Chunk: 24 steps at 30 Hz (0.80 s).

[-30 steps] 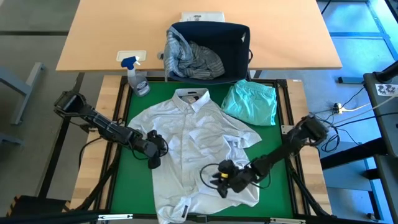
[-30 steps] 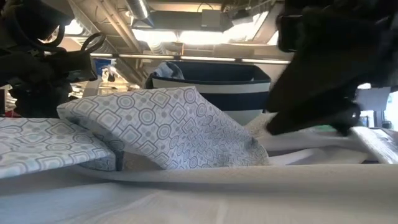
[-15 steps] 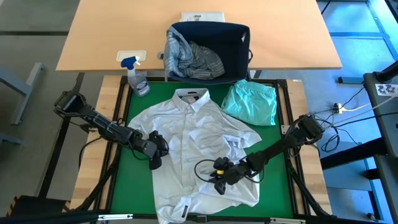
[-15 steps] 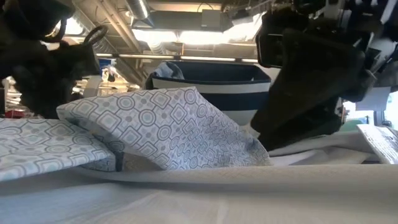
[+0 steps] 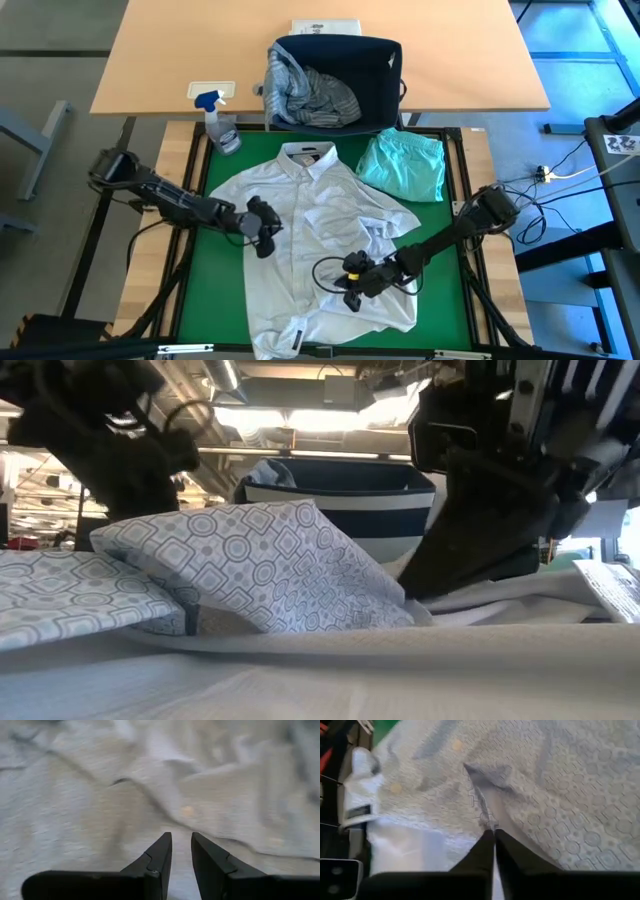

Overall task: Fold laundry
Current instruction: Fold the white polo shirt

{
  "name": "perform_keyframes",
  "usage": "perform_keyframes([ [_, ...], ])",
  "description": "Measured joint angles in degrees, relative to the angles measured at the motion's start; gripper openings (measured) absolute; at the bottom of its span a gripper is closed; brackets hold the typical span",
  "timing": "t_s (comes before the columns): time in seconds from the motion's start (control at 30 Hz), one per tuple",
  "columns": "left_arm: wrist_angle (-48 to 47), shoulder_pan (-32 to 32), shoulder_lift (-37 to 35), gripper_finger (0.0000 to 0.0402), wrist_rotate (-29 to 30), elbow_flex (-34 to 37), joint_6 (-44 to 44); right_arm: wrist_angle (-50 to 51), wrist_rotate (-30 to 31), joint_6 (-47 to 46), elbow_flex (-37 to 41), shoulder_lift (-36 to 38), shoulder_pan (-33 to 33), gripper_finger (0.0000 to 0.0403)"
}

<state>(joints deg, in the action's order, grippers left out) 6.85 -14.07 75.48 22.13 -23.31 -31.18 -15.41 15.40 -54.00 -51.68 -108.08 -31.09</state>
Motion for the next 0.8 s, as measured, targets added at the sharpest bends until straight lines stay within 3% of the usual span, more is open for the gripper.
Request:
perform_keyframes([
  [0.3, -0.29, 8.07, 6.69, 0.007, -0.21, -0.02, 1.77, -0.5, -2.23, -2.63, -0.8, 0.31, -0.02, 0.0003],
  [0.6, -0.51, 12.64, 8.7, 0.007, -0.15, -0.17, 1.81, 16.02, -16.83, -13.2, -16.14, 2.65, -3.25, 0.0002],
  [0.7, -0.31, 13.37, 8.75, 0.007, -0.15, -0.17, 1.84, 22.69, -16.25, -16.54, -22.2, 2.41, -5.86, 0.0002],
  [0.8, 0.17, 13.93, 8.79, 0.007, -0.2, -0.13, 1.88, 26.58, -10.85, -21.18, -24.9, 2.21, -8.63, 0.0002],
])
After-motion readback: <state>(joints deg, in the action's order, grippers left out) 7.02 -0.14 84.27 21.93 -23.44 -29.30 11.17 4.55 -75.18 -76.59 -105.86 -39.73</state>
